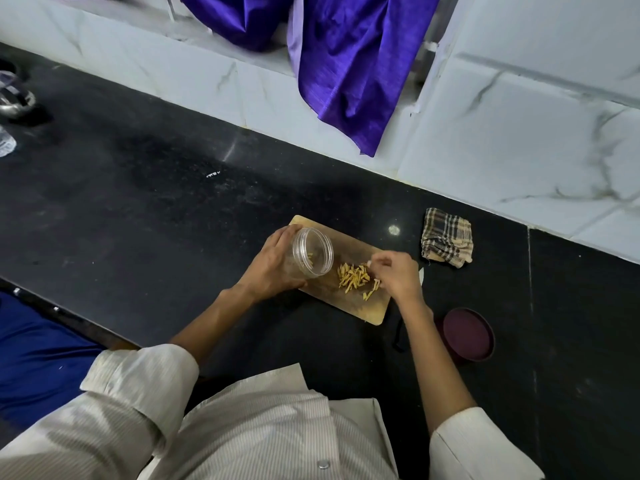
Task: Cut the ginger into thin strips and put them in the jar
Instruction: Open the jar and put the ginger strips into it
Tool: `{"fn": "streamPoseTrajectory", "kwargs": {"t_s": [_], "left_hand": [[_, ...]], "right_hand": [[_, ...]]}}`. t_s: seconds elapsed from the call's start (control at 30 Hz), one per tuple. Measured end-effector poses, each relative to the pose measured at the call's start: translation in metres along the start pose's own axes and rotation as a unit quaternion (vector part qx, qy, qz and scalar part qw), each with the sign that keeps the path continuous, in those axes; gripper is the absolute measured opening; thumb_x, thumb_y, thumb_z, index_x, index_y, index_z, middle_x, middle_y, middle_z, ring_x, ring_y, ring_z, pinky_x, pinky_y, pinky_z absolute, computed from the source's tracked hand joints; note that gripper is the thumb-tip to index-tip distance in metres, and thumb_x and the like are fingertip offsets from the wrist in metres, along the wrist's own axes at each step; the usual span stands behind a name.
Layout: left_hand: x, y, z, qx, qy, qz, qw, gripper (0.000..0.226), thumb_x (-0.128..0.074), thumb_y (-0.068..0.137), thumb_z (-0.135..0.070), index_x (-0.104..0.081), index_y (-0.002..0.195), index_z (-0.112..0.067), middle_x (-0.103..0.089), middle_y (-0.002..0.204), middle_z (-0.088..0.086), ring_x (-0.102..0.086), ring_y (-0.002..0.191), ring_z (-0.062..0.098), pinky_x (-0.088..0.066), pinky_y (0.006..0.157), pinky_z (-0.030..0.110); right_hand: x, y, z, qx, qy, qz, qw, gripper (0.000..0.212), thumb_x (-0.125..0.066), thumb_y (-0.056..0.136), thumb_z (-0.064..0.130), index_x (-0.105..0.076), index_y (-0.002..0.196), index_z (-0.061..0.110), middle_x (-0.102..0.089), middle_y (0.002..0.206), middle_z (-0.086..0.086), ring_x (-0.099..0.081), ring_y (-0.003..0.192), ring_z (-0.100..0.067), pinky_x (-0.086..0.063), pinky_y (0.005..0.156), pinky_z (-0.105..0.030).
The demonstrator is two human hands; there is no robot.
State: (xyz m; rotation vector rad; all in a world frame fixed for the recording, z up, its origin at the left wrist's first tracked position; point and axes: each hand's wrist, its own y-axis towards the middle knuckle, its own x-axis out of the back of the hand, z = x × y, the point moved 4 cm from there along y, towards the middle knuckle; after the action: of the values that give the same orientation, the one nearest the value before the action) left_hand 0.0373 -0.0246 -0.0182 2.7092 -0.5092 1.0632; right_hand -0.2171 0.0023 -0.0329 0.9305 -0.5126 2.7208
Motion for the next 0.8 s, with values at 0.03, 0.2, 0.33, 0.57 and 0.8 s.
{"fn": "streamPoseTrajectory", "kwargs": {"t_s": [0.03,0.2,0.33,0.57,0.8], "left_hand": [[0.000,0.000,0.000,0.004,-0.001,0.000,1.000,0.106,-0.089,0.060,-0.025,-0.027,0.146,-0.019,-0.032,0.146,0.000,-0.030,0.135,0.017,-0.032,0.104,0.030],[-0.001,-0.001,0.000,0.010,-0.005,0.002,1.000,0.107,-0.089,0.059,-0.025,-0.026,0.146,-0.020,-0.031,0.146,-0.001,-0.030,0.135,0.016,-0.033,0.104,0.031],[-0.001,-0.001,-0.002,0.010,-0.004,0.000,1.000,0.107,-0.089,0.059,-0.024,-0.026,0.146,-0.020,-0.031,0.146,-0.001,-0.030,0.135,0.016,-0.031,0.103,0.028],[0.000,-0.001,-0.002,0.006,0.000,0.005,1.000,0.107,-0.089,0.060,-0.023,-0.026,0.146,-0.018,-0.031,0.146,0.001,-0.030,0.135,0.018,-0.032,0.104,0.031],[0.003,-0.002,-0.005,0.007,-0.005,0.003,1.000,0.105,-0.089,0.061,-0.022,-0.027,0.145,-0.018,-0.031,0.146,0.000,-0.029,0.136,0.017,-0.030,0.104,0.029]], "right_hand": [[-0.001,0.000,-0.006,-0.005,-0.033,0.011,0.999,0.033,-0.073,0.089,0.023,-0.070,0.118,0.007,-0.071,0.112,-0.007,-0.068,0.099,-0.021,-0.057,0.089,-0.044],[-0.024,-0.009,-0.002,0.002,-0.147,0.073,0.986,0.063,-0.075,0.084,0.043,-0.054,0.138,0.017,-0.044,0.138,-0.010,-0.053,0.122,-0.027,-0.045,0.102,-0.039],[-0.037,-0.013,0.006,0.024,-0.178,0.048,0.983,0.046,-0.073,0.088,0.029,-0.060,0.130,0.018,-0.042,0.137,-0.008,-0.049,0.124,-0.025,-0.042,0.103,-0.038],[-0.028,-0.011,0.003,0.033,-0.117,0.000,0.993,0.023,-0.069,0.089,0.008,-0.074,0.111,0.011,-0.069,0.119,-0.003,-0.064,0.109,-0.016,-0.045,0.096,-0.027],[-0.021,-0.006,-0.012,-0.061,0.093,-0.002,0.994,0.016,-0.067,0.090,0.002,-0.074,0.105,0.003,-0.073,0.092,-0.005,-0.065,0.060,-0.010,-0.057,0.055,-0.019]]}}
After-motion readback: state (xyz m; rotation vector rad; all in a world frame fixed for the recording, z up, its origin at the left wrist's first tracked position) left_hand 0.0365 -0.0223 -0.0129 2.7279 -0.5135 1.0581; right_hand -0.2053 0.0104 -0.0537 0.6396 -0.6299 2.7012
